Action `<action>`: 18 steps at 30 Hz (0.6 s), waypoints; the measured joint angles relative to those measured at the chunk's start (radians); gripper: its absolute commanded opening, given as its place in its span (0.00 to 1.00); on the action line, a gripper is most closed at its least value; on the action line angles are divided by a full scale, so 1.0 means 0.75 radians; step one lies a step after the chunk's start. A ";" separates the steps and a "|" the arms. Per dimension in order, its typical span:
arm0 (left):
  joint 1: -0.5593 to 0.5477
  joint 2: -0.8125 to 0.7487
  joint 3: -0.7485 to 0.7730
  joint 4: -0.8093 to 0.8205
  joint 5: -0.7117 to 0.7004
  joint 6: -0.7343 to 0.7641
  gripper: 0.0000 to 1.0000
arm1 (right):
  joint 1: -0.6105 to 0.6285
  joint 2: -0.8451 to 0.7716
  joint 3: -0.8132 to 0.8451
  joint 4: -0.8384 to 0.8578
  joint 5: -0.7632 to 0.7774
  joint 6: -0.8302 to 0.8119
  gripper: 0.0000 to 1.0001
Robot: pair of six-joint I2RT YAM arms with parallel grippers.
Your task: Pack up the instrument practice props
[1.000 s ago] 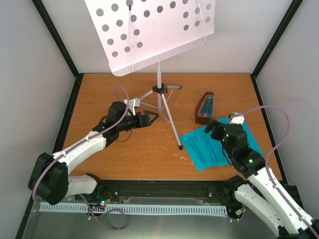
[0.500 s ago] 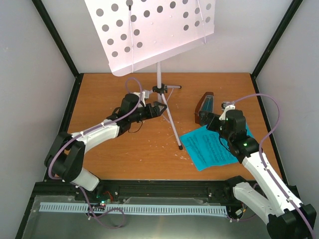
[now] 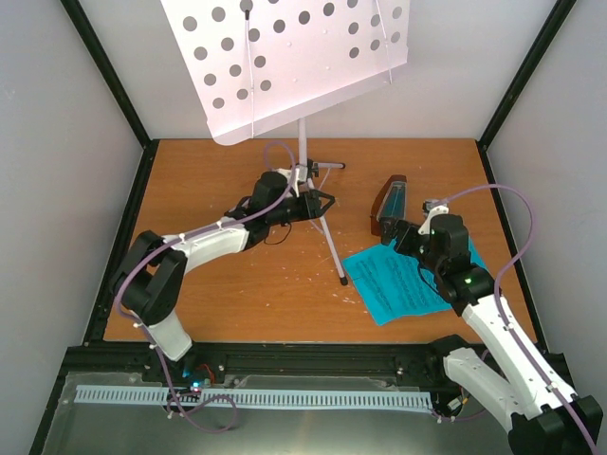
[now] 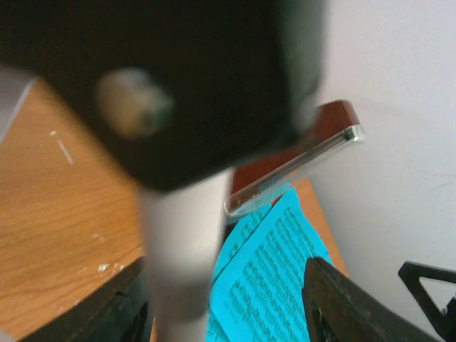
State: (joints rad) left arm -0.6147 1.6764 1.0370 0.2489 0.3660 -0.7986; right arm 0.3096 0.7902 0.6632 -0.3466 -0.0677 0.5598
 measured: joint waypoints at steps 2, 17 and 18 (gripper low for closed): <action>-0.020 0.026 0.041 -0.010 -0.013 0.008 0.44 | -0.001 0.003 -0.006 -0.004 0.001 0.003 1.00; -0.050 -0.041 -0.025 -0.080 -0.103 0.137 0.00 | -0.001 0.006 -0.006 -0.021 0.005 0.000 1.00; -0.045 -0.076 -0.058 -0.090 -0.085 0.152 0.00 | -0.001 -0.003 -0.006 -0.024 0.005 -0.003 1.00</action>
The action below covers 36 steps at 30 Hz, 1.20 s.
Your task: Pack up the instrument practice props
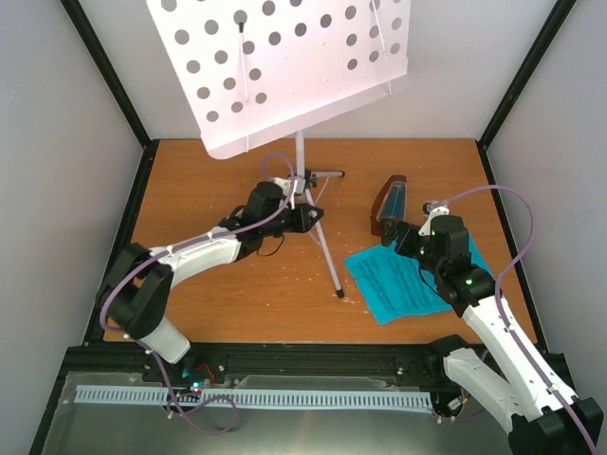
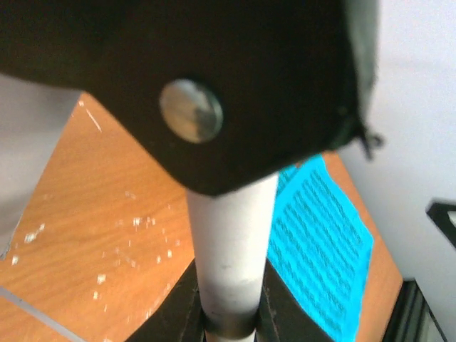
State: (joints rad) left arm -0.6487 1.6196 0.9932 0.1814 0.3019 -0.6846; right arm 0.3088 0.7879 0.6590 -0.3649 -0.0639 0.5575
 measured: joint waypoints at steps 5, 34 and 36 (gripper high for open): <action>0.100 -0.214 -0.200 -0.062 0.229 0.143 0.00 | 0.000 -0.033 0.000 -0.005 -0.013 -0.010 1.00; 0.232 -0.409 -0.082 -0.647 0.579 0.962 0.97 | 0.042 0.097 -0.004 0.322 -0.650 -0.070 0.78; 0.258 -0.496 -0.082 -0.641 0.569 0.957 0.99 | 0.084 0.163 0.032 0.354 -0.673 -0.078 0.76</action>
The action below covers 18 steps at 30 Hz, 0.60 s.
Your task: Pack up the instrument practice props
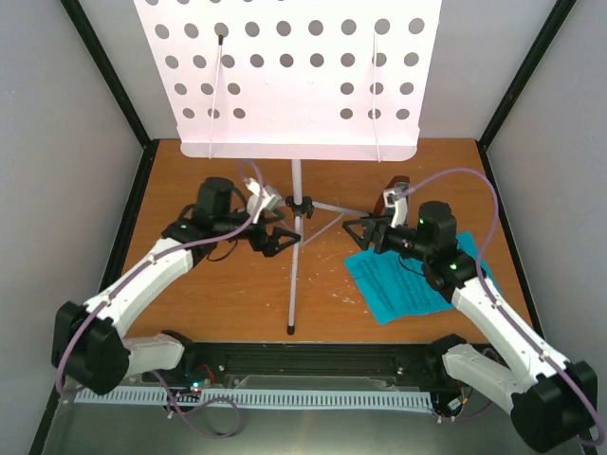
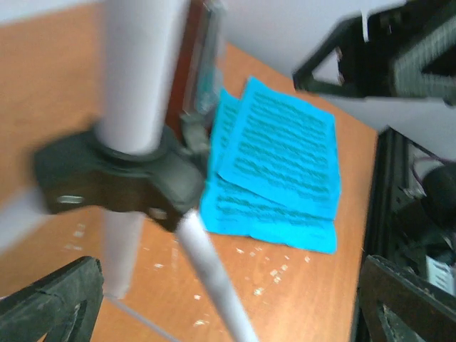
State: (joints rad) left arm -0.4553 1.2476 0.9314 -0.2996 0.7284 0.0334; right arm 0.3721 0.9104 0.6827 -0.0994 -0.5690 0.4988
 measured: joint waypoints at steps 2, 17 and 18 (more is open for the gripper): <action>0.067 -0.080 -0.008 0.032 0.000 -0.022 0.99 | 0.070 0.077 0.052 0.042 -0.015 -0.007 0.74; 0.373 -0.272 -0.166 0.231 -0.250 -0.132 0.99 | 0.314 0.529 0.192 0.329 0.078 -0.122 0.44; 0.373 -0.274 -0.166 0.234 -0.257 -0.132 0.99 | 0.319 0.543 0.193 0.334 0.091 -0.129 0.41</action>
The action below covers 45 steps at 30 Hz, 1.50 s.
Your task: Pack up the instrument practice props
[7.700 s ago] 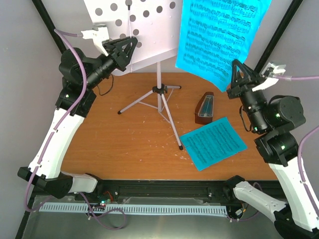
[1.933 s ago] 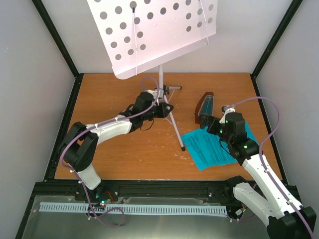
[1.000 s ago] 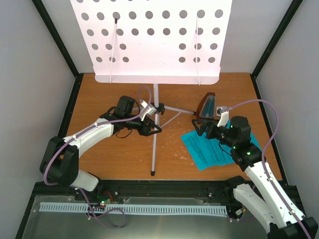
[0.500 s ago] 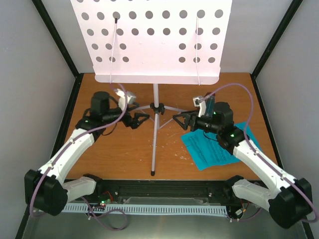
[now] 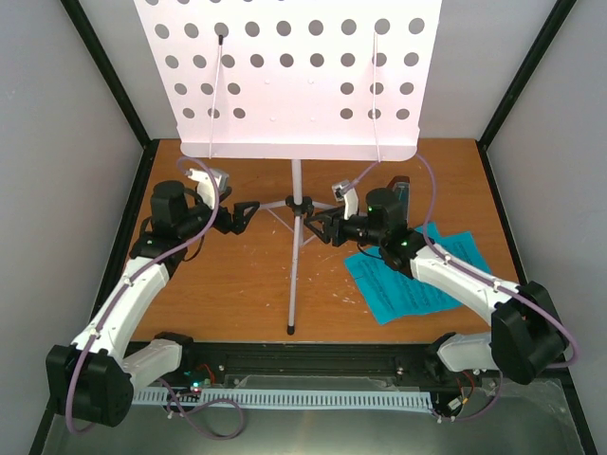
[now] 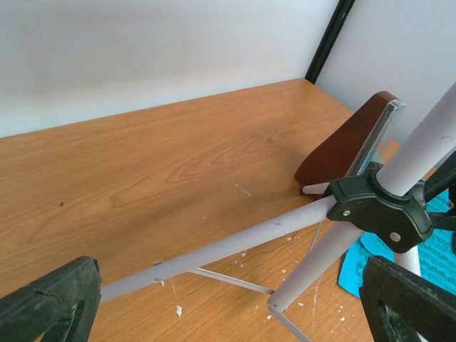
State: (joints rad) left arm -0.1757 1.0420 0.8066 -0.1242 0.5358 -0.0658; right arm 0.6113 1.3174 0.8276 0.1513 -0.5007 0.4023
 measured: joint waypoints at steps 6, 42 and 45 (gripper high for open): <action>0.000 0.001 -0.003 0.009 -0.003 0.000 0.99 | 0.003 0.024 0.001 0.046 0.070 -0.039 0.31; -0.001 0.001 -0.012 0.027 0.059 -0.001 0.99 | 0.070 -0.023 0.013 -0.008 0.528 -1.488 0.21; -0.002 0.001 -0.013 0.027 0.059 -0.001 1.00 | 0.072 -0.024 0.013 -0.006 0.550 -1.523 0.48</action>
State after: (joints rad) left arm -0.1768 1.0424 0.7971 -0.1040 0.5800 -0.0662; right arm 0.6655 1.2991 0.8371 0.1471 -0.0883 -0.7403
